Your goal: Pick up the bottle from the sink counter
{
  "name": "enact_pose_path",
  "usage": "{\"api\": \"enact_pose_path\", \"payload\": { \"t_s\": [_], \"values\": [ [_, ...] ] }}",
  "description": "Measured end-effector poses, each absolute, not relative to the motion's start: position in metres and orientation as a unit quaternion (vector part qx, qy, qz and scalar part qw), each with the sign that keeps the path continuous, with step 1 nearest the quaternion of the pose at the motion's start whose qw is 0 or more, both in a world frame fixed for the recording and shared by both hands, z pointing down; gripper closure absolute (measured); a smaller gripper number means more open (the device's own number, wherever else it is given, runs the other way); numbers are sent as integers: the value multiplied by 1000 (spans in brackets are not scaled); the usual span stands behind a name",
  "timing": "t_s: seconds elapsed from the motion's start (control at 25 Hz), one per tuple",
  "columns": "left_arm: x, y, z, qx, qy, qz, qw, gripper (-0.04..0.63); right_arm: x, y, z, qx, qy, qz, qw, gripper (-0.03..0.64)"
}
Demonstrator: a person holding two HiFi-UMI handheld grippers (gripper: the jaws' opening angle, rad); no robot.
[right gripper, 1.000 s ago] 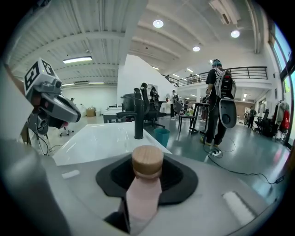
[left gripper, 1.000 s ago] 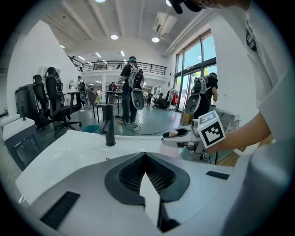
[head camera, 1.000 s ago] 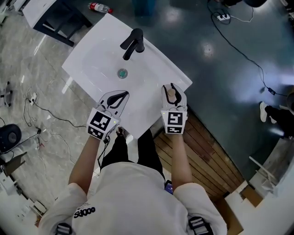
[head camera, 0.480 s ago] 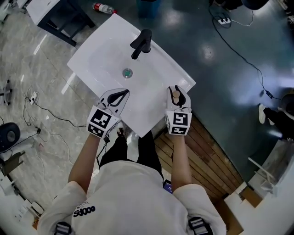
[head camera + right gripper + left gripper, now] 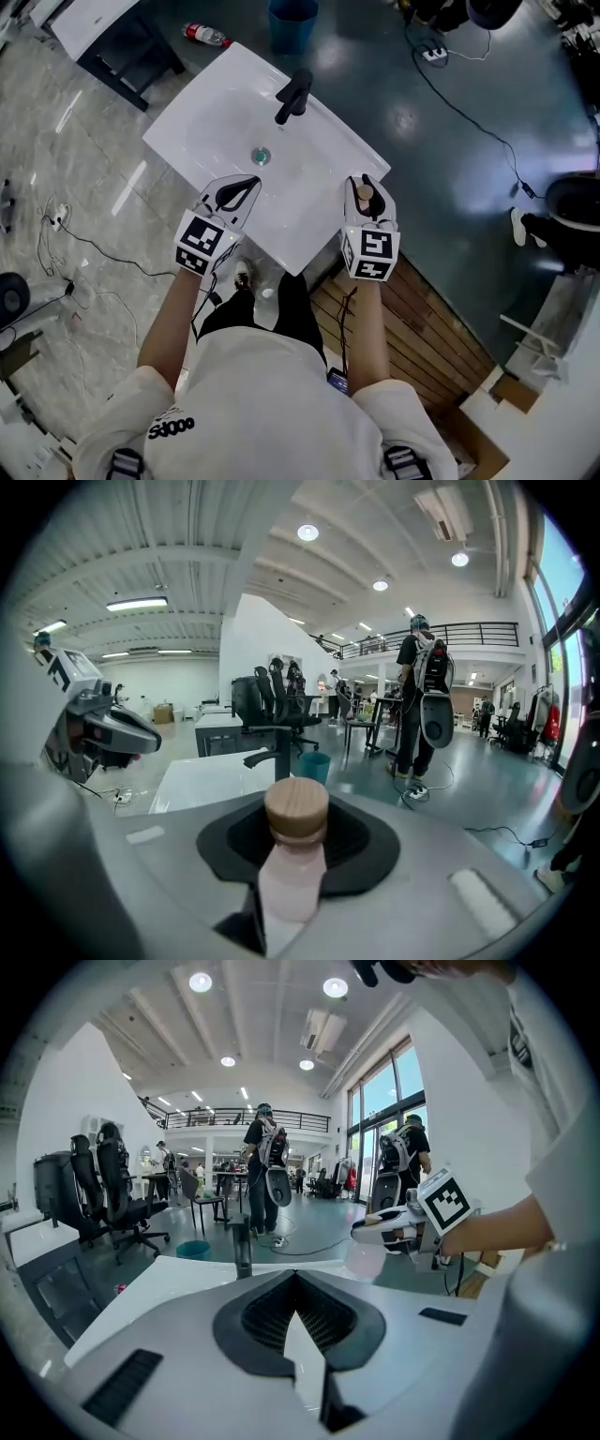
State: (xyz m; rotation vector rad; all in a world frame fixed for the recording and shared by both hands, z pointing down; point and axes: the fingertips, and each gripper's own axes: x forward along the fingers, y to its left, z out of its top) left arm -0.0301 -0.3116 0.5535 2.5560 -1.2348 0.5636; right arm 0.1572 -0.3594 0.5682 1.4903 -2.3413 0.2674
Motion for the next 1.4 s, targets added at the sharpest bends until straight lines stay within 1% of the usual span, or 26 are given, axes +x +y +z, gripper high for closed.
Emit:
{"api": "enact_pose_path", "payload": {
  "t_s": [0.16, 0.36, 0.8, 1.08, 1.4],
  "values": [
    [-36, -306, 534, 883, -419, 184, 107, 592, 158, -348, 538, 540, -820, 89, 171, 502],
    [-47, -298, 507, 891, -412, 178, 67, 592, 149, -327, 503, 553, -815, 81, 153, 502],
    [-65, -281, 447, 906, -399, 143, 15, 592, 130, -274, 438, 570, -810, 52, 127, 502],
    [-72, -263, 419, 912, -389, 127, -14, 592, 115, -234, 404, 578, -807, 39, 114, 502],
    [-70, -237, 397, 921, -374, 107, -30, 592, 100, -195, 374, 579, -809, 27, 102, 502]
  ]
}}
